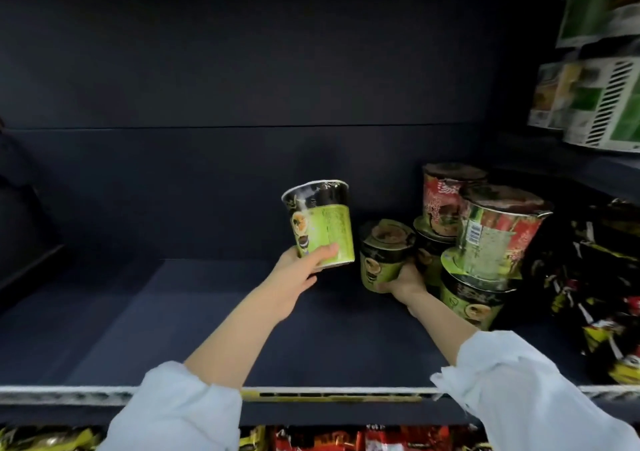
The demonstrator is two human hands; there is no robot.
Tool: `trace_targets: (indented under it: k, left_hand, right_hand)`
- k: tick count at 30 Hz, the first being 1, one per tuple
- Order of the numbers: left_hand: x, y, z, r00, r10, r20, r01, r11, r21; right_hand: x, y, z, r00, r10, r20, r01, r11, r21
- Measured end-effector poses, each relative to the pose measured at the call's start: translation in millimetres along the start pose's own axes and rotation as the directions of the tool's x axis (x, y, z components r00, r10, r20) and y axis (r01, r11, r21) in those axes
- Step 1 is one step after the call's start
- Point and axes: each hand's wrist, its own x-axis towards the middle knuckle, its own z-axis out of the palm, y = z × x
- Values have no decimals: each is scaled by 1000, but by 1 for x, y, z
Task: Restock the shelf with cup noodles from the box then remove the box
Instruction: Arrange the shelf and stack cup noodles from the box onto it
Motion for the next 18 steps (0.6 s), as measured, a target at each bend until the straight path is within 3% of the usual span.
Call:
trace_targets:
  k: [3,6,10,18]
  left_hand:
    - [16,3,14,999,27,-21,-26,999,37]
    - [36,8,29,992,105,-73,-97,989,110]
    - [63,20,50,972,190,-142,-158,965,208]
    - [99,26,79,974,188,-129,-127,916,380]
  right_hand:
    - [-1,2,-4,1000,10,23,-7,994,-113]
    - [0,-2,-3,999,-17,41,20,997,-68]
    - [-4,-15,-7,994,-98,-46,99,994,36]
    - [-17,-29,-31,971,-210,-111,211,977,-1]
